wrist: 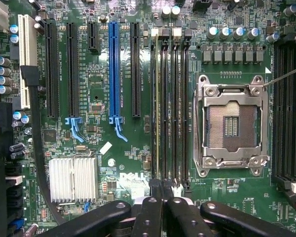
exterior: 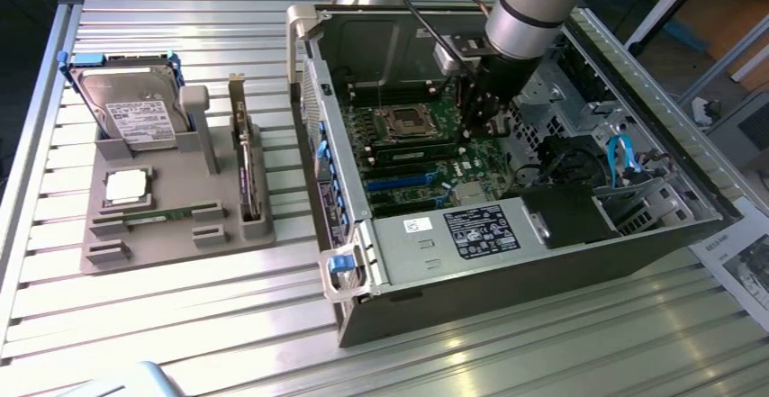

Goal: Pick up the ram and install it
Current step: 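Press down the ram until it locks into place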

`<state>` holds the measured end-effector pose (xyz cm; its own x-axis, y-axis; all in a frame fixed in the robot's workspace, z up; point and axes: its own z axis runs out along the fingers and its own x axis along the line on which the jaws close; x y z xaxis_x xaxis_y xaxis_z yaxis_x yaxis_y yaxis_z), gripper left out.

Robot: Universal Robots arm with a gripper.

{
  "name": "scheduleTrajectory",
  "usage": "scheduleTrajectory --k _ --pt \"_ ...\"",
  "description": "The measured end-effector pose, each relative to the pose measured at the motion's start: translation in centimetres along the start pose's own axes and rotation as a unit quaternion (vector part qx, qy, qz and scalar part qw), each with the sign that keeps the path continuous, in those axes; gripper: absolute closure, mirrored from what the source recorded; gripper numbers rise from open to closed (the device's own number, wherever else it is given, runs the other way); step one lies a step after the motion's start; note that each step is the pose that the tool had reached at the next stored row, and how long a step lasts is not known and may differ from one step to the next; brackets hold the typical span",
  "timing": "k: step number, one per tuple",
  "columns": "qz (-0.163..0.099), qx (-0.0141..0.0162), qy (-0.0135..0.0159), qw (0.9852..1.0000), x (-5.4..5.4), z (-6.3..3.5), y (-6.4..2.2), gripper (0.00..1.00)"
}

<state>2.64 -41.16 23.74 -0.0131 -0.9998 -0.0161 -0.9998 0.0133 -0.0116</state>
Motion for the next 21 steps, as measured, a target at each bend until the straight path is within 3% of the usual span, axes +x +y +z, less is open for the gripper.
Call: scheduleTrajectory --k 21 --pt "0.000 0.0000 0.0001 1.0000 0.01 0.45 0.01 0.90"
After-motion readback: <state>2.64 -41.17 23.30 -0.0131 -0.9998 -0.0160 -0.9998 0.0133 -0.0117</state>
